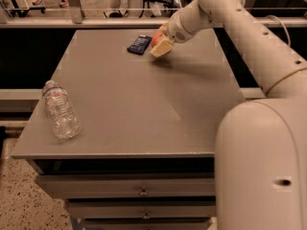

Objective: Move apple near rxbar blueberry

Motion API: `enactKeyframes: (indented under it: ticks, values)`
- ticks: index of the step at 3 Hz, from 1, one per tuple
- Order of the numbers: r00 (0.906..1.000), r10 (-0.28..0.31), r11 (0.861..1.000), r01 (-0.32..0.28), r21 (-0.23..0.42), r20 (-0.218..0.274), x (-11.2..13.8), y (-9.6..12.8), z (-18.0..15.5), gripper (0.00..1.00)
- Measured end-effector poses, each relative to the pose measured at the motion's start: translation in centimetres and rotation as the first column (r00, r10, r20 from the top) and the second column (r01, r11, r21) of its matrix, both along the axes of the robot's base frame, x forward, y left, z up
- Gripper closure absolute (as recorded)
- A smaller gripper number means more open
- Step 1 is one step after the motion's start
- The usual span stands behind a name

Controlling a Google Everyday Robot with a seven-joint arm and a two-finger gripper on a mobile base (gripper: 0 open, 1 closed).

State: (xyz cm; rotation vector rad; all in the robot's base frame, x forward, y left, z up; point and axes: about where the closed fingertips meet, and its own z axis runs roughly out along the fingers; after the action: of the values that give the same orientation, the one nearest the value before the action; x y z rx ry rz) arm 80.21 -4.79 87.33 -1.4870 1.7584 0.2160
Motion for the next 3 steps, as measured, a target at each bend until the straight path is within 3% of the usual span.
enactKeyframes:
  ticks: [1,2,3]
  values:
    - [1.0,-0.005,1.0,0.005,-0.016,-0.005,3.37,1.87,-1.64,1.0]
    - [0.9999,-0.016,1.0,0.016,-0.021,-0.006,4.09,1.89,-1.61,0.88]
    - [0.9999,-0.016,1.0,0.016,-0.021,-0.006,4.1,1.89,-1.56,0.58]
